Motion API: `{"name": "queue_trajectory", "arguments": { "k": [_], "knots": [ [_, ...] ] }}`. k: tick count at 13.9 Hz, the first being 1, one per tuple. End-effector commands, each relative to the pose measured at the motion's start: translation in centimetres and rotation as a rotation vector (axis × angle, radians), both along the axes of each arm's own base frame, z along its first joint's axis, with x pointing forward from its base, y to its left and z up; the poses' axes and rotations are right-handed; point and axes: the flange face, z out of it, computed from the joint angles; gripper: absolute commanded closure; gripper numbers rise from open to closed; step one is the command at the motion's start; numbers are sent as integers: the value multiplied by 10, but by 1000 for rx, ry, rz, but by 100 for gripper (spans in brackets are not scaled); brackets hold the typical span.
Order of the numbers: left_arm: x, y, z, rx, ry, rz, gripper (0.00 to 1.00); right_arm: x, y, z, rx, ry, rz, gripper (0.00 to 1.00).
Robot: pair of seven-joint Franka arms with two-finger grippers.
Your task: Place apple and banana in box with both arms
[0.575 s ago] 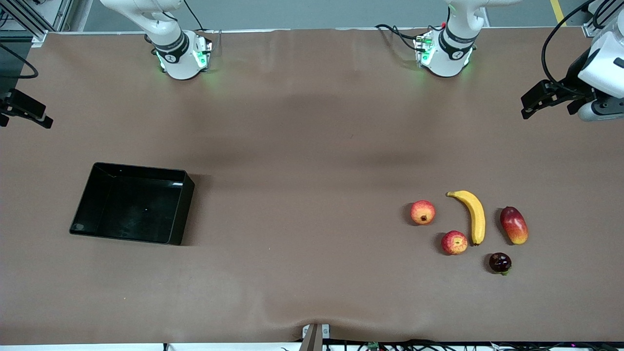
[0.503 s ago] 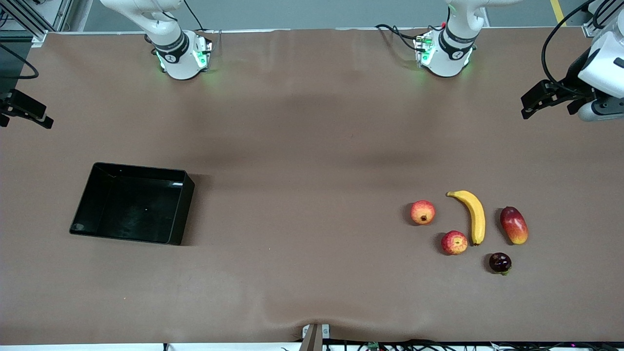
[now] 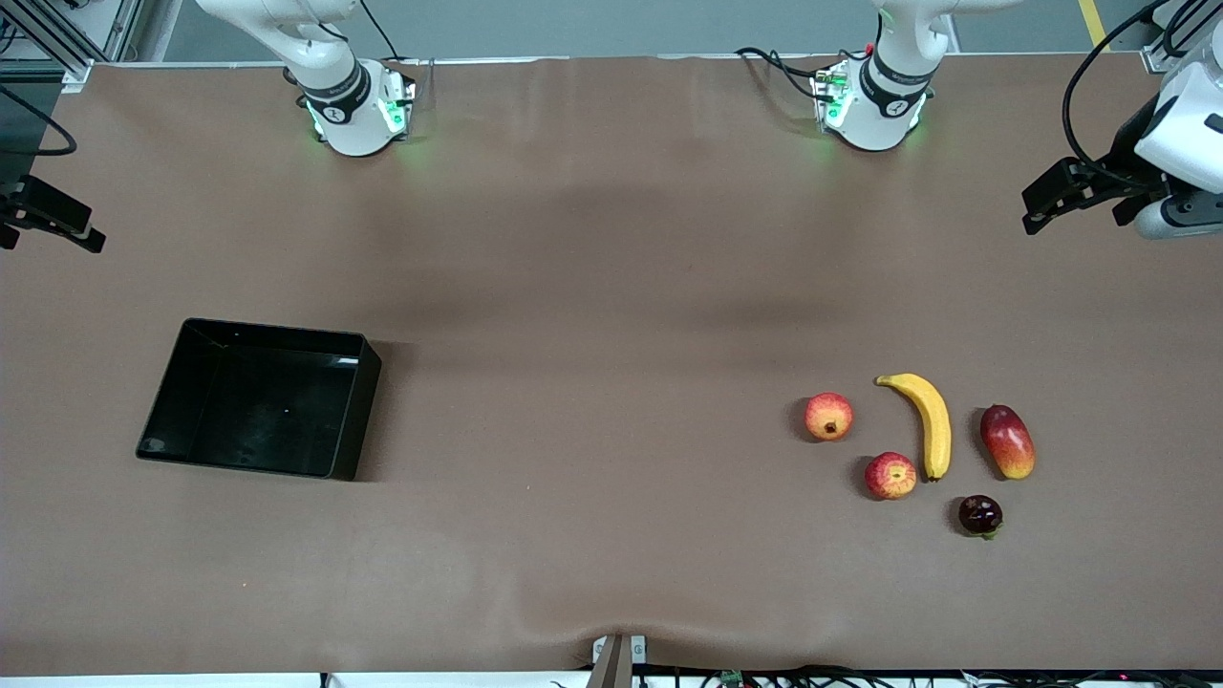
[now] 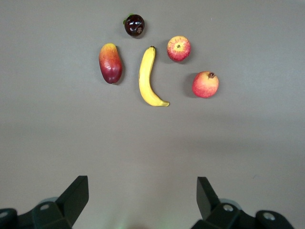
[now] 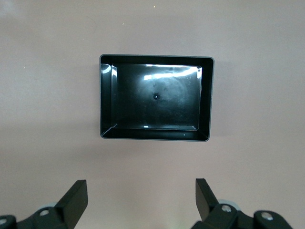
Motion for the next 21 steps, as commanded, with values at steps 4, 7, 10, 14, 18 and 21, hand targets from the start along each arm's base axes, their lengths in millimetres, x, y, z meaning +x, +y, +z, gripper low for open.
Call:
{"name": "queue_trajectory", "arguments": {
  "k": [4, 7, 10, 14, 18, 21],
  "knots": [
    [53, 0, -46, -27, 8, -2, 0, 1, -5, 2, -12, -1, -9, 0],
    [80, -3, -79, -35, -15, -3, 0, 20, -11, -29, -11, 42, -20, 0],
    [109, -5, -119, -48, -45, -2, 0, 61, -12, -95, -17, 90, -15, 0],
    [143, -6, -162, -62, -43, 2, 0, 75, -16, -126, -18, 116, -22, 0],
    [166, -6, -205, -73, -39, 6, 0, 91, -26, -149, -54, 94, 1, 0],
    [177, -7, -237, -79, -39, 7, 0, 95, -53, -175, -37, 128, -16, 0]
  ]
}}
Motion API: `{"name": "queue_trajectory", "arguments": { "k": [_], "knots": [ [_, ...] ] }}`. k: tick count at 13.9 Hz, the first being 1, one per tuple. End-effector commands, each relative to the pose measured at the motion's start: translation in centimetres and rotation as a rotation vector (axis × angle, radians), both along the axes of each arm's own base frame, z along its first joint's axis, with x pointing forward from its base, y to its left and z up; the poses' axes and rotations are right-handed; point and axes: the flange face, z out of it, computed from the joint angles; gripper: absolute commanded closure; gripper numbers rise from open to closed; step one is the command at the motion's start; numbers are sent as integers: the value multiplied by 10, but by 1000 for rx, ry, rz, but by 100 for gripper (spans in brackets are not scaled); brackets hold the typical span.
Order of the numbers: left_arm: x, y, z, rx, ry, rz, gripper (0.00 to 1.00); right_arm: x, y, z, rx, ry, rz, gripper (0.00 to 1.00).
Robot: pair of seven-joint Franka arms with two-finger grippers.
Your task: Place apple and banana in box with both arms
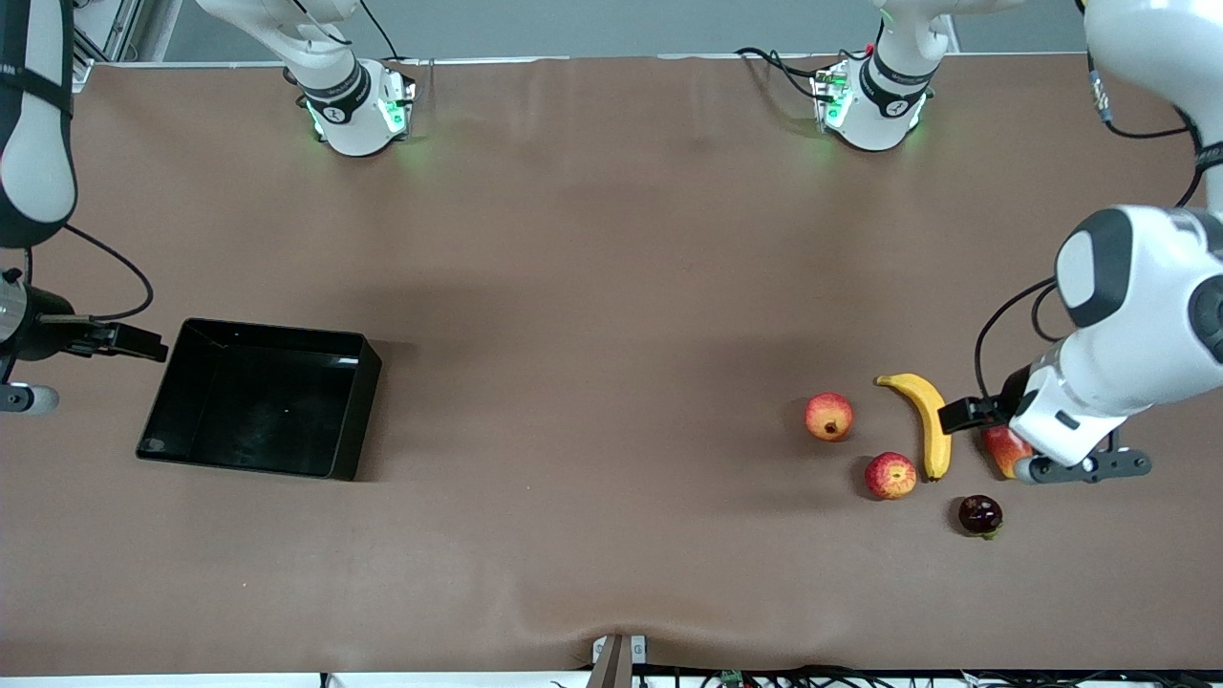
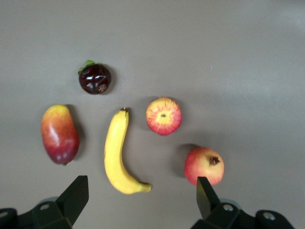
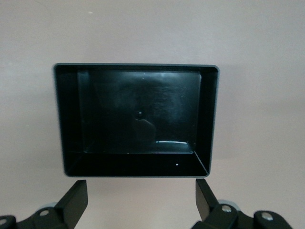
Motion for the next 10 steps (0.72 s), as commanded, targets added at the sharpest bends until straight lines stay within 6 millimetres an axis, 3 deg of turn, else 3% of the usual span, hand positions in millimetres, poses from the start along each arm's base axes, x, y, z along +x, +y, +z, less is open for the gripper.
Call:
{"name": "queue_trajectory", "arguments": {
  "k": [1, 3, 7, 10],
  "knots": [
    [13, 0, -19, -15, -8, 11, 0, 9, -17, -25, -16, 36, 8, 0],
    [17, 0, -34, -17, -4, 10, 0, 12, -25, -50, -15, 73, -2, 0],
    [26, -10, -74, -26, -17, 0, 0, 21, -92, -131, -1, 49, 4, 0],
    [30, -15, -109, -31, -12, -3, 0, 11, -112, -178, -20, -46, 31, 0]
  ]
}}
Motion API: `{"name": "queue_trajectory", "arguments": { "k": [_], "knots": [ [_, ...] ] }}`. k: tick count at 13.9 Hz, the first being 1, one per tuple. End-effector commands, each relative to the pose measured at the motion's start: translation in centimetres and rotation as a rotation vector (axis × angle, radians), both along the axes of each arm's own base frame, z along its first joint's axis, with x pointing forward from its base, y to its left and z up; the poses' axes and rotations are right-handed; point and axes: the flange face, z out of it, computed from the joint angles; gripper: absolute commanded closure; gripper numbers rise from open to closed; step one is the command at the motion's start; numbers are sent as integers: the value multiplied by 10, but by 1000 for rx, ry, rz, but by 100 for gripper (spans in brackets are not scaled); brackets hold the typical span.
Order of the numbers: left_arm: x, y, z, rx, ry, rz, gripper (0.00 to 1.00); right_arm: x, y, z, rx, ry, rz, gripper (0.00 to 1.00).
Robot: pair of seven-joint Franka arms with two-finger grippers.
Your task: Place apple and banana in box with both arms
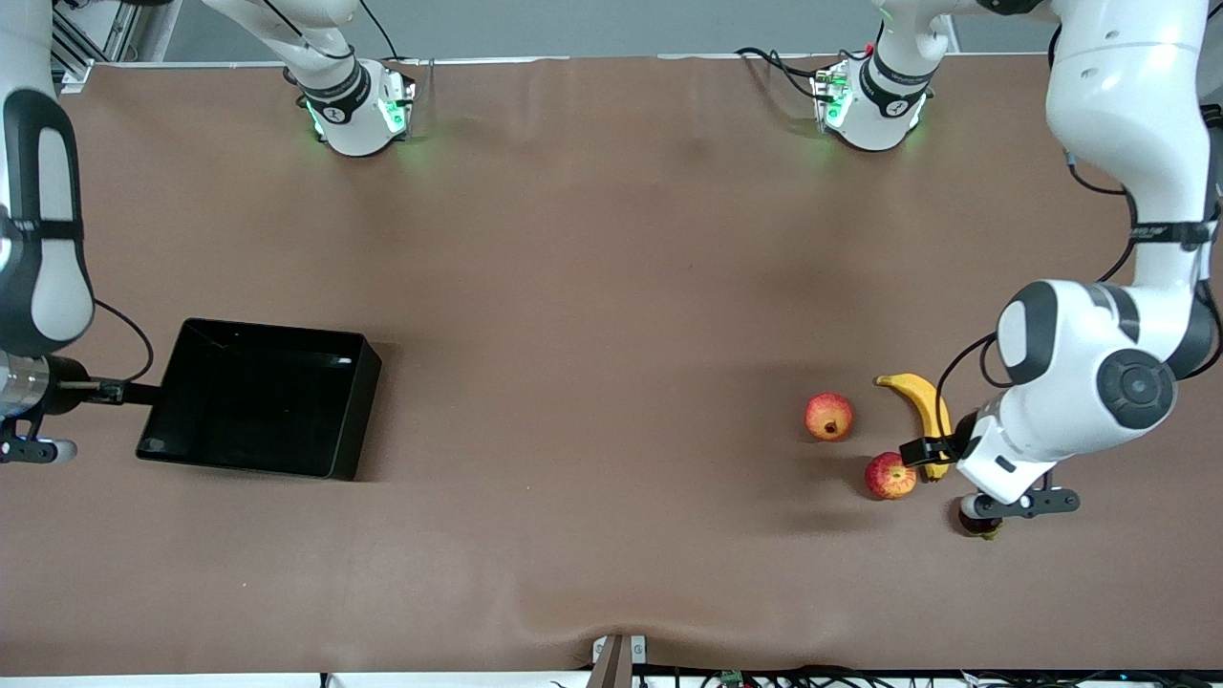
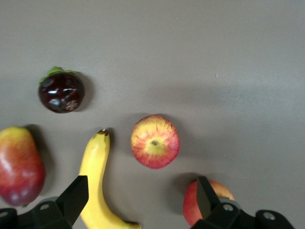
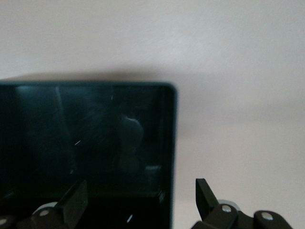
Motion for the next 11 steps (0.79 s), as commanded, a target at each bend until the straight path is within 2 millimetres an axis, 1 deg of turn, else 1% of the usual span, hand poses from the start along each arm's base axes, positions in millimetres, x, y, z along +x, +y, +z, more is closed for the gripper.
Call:
{"name": "queue_trajectory", "arguments": {
  "k": [1, 3, 4, 5, 6, 7, 8, 9, 11],
  "knots": [
    [9, -9, -26, -15, -15, -1, 0, -14, -10, -30, -15, -80, 65, 0],
    [12, -11, -47, -22, -30, 3, 0, -23, -10, -54, -26, -126, 87, 0],
    [13, -13, -54, -22, -36, 0, 0, -29, -10, -66, -26, -128, 85, 0],
    [12, -21, -63, -24, -32, -6, 0, -32, -9, -81, -22, -116, 86, 0],
    [11, -24, -70, -22, -27, -10, 0, -34, -10, -96, -16, -96, 84, 0],
    [11, -24, -74, -19, -27, -13, 0, -36, -9, -105, -12, -81, 83, 0],
    [11, -24, -78, -19, -26, -13, 0, -38, -10, -110, -7, -66, 82, 47],
    [10, -22, -87, -18, -15, -10, 0, -40, -11, -112, -3, -57, 94, 99],
    [12, -20, -95, -5, -29, -18, 0, -41, -11, -112, 5, -47, 101, 100]
  ]
}}
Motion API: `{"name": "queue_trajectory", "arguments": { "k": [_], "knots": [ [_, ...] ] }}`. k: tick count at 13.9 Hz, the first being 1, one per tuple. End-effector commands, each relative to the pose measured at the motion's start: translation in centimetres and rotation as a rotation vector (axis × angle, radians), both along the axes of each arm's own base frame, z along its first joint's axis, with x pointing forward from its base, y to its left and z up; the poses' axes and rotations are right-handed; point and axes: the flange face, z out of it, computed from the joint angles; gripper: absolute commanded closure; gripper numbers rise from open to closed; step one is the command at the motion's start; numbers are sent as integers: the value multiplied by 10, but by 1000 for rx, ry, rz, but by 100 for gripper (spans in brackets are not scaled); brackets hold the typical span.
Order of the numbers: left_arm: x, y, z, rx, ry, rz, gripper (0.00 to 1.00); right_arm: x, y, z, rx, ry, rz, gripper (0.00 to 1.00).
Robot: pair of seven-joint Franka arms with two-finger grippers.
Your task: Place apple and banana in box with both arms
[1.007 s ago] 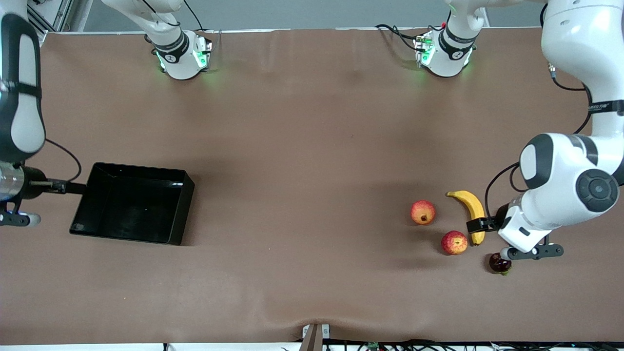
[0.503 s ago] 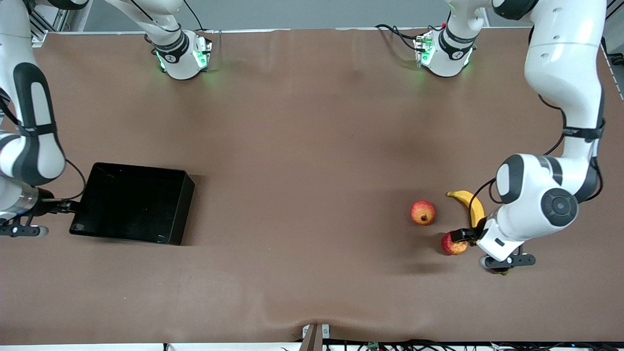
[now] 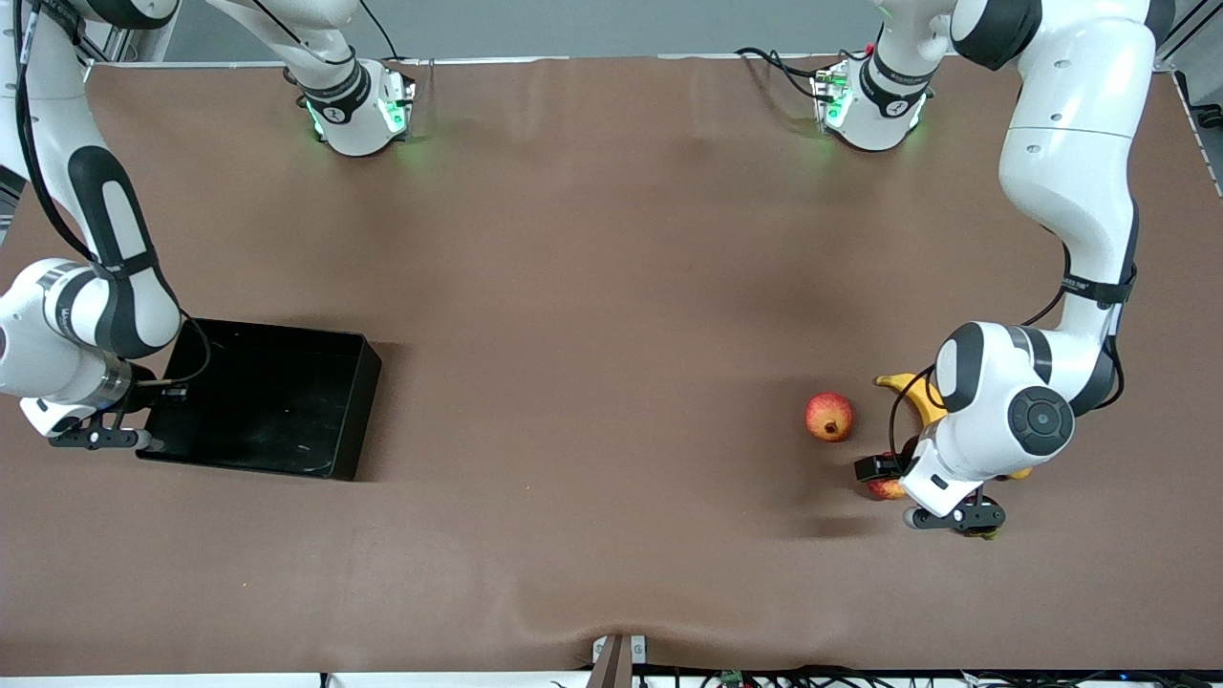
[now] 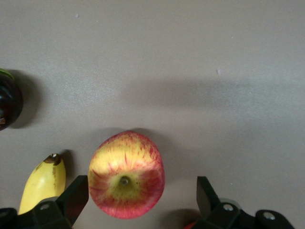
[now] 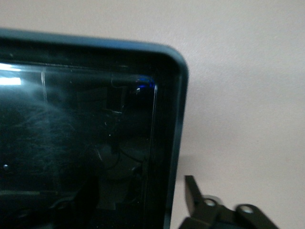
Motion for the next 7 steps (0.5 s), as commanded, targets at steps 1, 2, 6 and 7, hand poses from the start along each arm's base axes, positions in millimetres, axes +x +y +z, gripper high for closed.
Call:
{"name": "queue_trajectory", "arguments": {
  "k": [1, 2, 6, 7],
  "knots": [
    [6, 3, -6, 25, -24, -8, 0, -2, -3, 3, 13, 5, 16, 100],
    [6, 4, -7, 32, -24, -14, 0, -2, -2, 3, 15, 11, 18, 100],
    [6, 4, -17, 35, -25, -17, 0, 4, 1, 16, 28, 43, 24, 100],
    [6, 4, -21, 37, -30, -19, 0, 11, 7, 29, 30, 50, 34, 100]
  ]
}}
